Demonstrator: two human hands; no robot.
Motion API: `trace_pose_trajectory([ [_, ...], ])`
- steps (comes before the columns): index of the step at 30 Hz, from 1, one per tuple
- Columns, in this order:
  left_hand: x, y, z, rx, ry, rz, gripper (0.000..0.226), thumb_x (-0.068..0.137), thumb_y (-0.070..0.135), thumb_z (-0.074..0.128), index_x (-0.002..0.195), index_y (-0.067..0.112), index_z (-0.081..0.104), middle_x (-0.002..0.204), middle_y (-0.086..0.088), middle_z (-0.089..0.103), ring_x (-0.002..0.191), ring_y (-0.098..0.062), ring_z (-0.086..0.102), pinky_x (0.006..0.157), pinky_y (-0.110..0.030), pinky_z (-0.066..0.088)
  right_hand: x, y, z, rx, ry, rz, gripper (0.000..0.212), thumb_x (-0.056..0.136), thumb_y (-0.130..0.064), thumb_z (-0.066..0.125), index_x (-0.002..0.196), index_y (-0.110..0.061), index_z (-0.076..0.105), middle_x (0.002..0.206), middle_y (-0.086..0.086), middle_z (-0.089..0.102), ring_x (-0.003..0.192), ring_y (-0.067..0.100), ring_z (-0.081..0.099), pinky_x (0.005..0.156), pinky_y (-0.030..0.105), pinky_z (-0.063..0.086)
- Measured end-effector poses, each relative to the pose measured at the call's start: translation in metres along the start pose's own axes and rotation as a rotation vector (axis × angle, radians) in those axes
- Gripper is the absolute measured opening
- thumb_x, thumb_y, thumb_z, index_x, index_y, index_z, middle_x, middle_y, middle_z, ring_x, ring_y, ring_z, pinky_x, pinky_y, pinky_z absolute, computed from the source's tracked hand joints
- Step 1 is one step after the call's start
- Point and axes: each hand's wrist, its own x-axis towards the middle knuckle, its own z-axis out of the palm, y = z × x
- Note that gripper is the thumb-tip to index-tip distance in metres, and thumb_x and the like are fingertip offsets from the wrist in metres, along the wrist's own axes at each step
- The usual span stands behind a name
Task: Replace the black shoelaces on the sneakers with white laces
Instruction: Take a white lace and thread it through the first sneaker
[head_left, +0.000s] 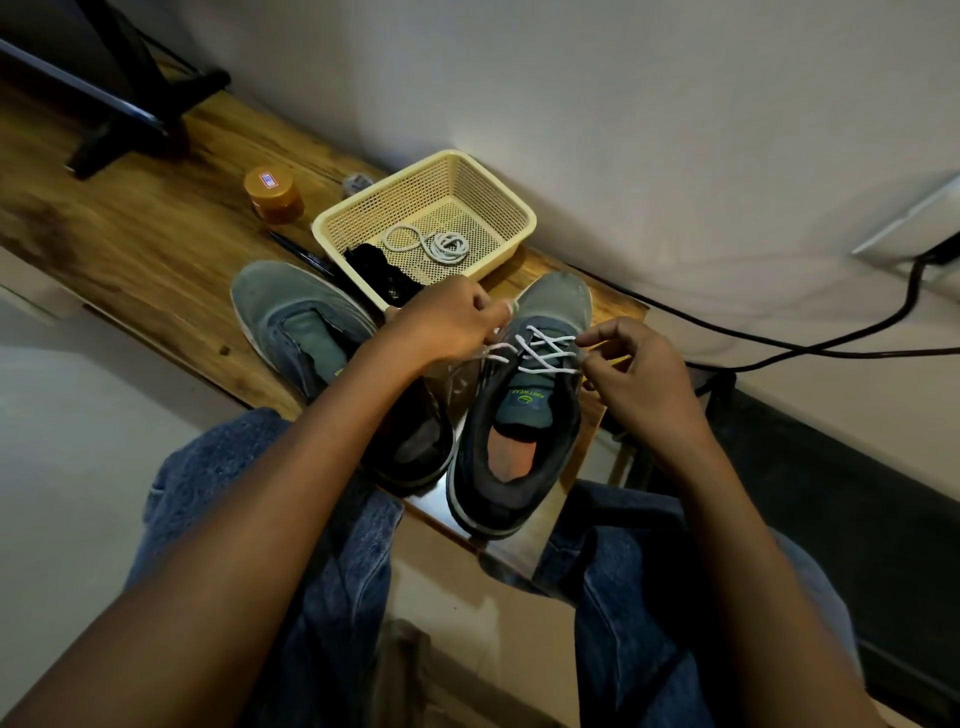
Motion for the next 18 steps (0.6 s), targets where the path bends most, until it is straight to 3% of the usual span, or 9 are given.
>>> trace_pose_trajectory([
  [2,0.001,-0.004,0.000,0.160,0.008,-0.028,0.031,0.093,0.049,0.052,0.088,0.021,0.063,0.091,0.004,0.066,0.100,-0.022,0.060,0.102,-0.048,0.039,0.000,-0.001,0.001,0.004,-0.007,-0.011,0.013,0.093,-0.011,0.056,0.095,-0.022,0.063,0.089,-0.001,0.065,0.081,0.021,0.065,0.074,0.037,0.052],
  [4,0.001,-0.006,0.000,0.276,-0.020,-0.043,0.034,0.092,0.051,0.054,0.083,0.020,0.066,0.081,0.005,0.065,0.094,-0.019,0.060,0.104,-0.050,0.036,0.000,-0.002,0.002,0.005,-0.012,-0.015,0.013,0.092,-0.011,0.056,0.095,-0.021,0.063,0.089,0.000,0.065,0.083,0.020,0.064,0.076,0.036,0.051],
  [7,-0.001,-0.003,0.000,0.329,0.053,-0.019,0.040,0.094,0.049,0.050,0.073,0.020,0.068,0.064,0.005,0.062,0.074,-0.013,0.055,0.090,-0.041,0.034,-0.001,-0.004,0.002,0.000,-0.011,-0.021,0.012,0.091,-0.011,0.057,0.094,-0.019,0.065,0.087,-0.002,0.064,0.082,0.017,0.063,0.075,0.031,0.050],
  [10,-0.004,0.005,-0.001,0.028,0.111,0.042,0.041,0.096,0.045,0.048,0.066,0.022,0.066,0.072,0.000,0.069,0.076,-0.014,0.059,0.089,-0.039,0.038,-0.002,-0.004,0.001,-0.012,0.009,-0.038,0.009,0.091,-0.013,0.058,0.093,-0.019,0.065,0.087,-0.004,0.064,0.077,0.009,0.059,0.066,0.015,0.044],
  [13,-0.012,0.016,-0.006,-0.402,0.023,0.108,0.031,0.094,0.041,0.055,0.073,0.023,0.069,0.079,0.007,0.069,0.072,0.003,0.059,0.072,-0.026,0.042,-0.004,-0.009,0.002,0.052,0.024,-0.086,0.008,0.093,-0.022,0.060,0.091,-0.018,0.066,0.086,-0.002,0.066,0.075,0.009,0.060,0.060,0.012,0.043],
  [15,-0.014,0.022,-0.005,-0.523,-0.020,0.158,0.025,0.093,0.036,0.058,0.082,0.019,0.072,0.085,0.001,0.070,0.081,-0.007,0.062,0.068,-0.022,0.047,-0.006,-0.016,0.004,0.168,-0.009,-0.111,0.016,0.094,-0.025,0.059,0.091,-0.013,0.068,0.085,0.003,0.068,0.077,0.015,0.063,0.063,0.018,0.046],
  [18,-0.014,0.027,0.003,-0.690,-0.055,0.212,0.022,0.094,0.019,0.057,0.094,0.002,0.071,0.100,-0.013,0.070,0.091,-0.014,0.064,0.074,-0.011,0.050,-0.012,-0.028,0.006,0.426,-0.163,-0.069,0.023,0.098,-0.019,0.050,0.094,-0.010,0.070,0.077,-0.006,0.069,0.070,0.001,0.062,0.061,0.013,0.046],
])
